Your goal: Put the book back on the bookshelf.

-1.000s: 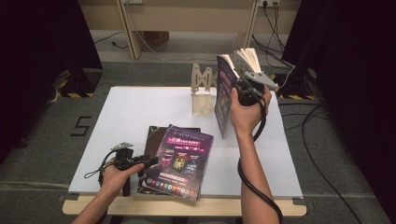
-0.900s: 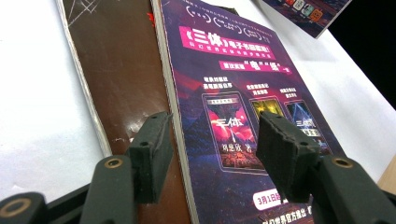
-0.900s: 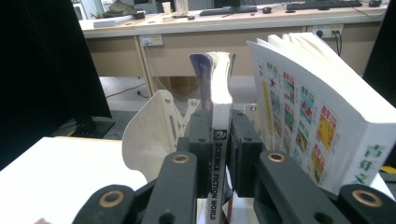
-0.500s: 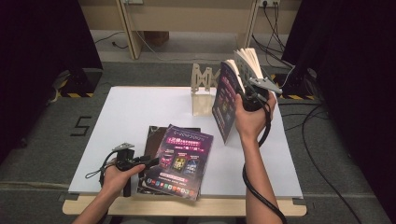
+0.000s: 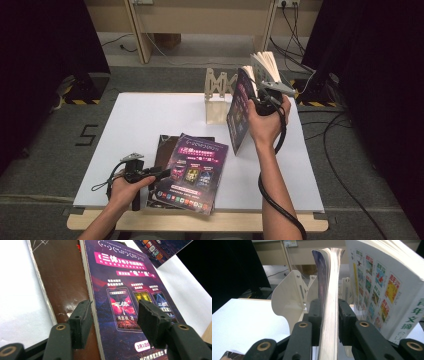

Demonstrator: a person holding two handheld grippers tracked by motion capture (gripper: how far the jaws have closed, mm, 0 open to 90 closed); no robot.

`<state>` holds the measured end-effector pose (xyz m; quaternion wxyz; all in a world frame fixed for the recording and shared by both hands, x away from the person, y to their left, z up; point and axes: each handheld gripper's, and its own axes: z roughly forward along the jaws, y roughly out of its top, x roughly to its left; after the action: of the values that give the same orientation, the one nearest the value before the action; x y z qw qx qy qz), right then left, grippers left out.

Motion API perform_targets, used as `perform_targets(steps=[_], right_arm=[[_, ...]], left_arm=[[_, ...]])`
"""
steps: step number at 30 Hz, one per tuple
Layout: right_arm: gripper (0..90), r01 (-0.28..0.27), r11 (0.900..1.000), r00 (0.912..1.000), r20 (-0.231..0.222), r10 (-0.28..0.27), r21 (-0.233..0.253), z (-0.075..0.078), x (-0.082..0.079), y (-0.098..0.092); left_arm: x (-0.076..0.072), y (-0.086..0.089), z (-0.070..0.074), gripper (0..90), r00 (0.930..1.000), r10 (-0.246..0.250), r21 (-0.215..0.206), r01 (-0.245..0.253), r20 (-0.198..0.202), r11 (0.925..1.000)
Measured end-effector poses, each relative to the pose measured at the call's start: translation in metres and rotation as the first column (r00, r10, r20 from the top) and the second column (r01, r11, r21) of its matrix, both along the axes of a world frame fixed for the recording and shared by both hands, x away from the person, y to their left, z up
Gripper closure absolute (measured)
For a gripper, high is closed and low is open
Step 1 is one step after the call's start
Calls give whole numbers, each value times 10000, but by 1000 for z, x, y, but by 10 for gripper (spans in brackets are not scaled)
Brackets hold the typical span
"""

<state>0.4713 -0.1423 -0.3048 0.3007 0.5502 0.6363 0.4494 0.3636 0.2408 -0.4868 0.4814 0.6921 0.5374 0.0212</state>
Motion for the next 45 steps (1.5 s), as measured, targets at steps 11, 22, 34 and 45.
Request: perform_targets(steps=[11,22,34,45], right_arm=[[822,92,9999,9993,-353,-89,87,0,9,7],[829,274,9995,9995,-160,-271,175,4,10,11],[829,441,9990,9987,267,-444,123,13,14,11],[829,534,9986,9971,535,-533,-6,20,21,15]], left_arm=[[0,1,1,439,10000,1,10,-1,-1,10000],[1,2,1,439,10000,34,15,-34,-2,10000],[1,3,1,439,10000,62,9,-62,34,10000],[2,4,1,439,10000,76,40,-76,52,10000]])
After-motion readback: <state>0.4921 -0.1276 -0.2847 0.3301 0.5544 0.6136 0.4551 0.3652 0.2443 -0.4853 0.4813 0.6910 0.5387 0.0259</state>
